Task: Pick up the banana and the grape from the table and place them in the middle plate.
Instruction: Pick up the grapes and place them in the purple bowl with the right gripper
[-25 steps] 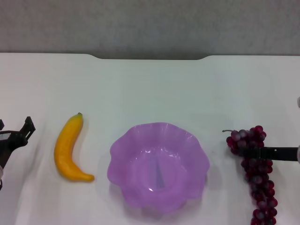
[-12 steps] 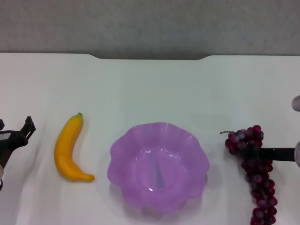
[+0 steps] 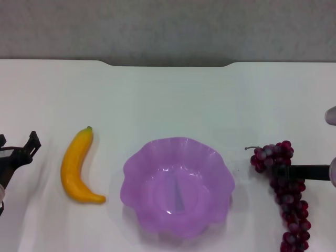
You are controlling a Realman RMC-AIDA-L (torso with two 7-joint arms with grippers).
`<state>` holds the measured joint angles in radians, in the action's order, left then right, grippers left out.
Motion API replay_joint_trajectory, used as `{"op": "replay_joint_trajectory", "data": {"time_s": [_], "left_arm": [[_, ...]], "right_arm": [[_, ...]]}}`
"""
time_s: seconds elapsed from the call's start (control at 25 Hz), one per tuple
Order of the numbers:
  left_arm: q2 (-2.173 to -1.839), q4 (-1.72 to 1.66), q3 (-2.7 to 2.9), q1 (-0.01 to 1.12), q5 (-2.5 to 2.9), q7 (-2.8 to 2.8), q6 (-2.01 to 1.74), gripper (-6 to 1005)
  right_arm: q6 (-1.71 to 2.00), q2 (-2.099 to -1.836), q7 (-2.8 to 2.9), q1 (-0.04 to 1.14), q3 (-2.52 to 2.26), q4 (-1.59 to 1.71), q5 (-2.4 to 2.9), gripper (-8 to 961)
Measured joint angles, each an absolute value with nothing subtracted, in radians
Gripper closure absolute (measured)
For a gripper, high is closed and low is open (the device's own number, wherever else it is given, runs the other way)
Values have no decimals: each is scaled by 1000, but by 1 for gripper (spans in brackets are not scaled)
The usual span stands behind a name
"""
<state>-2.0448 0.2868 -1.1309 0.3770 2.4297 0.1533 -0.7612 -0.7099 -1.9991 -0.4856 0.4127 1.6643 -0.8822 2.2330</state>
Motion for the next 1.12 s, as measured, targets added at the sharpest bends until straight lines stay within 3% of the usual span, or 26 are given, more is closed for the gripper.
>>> {"op": "replay_joint_trajectory", "data": {"time_s": [1.12], "left_arm": [[-2045,287,-1130,377,2430,153,-761,167]], "right_arm": [[-597,-2002,-508,398,1553,-874,2207,583]]}}
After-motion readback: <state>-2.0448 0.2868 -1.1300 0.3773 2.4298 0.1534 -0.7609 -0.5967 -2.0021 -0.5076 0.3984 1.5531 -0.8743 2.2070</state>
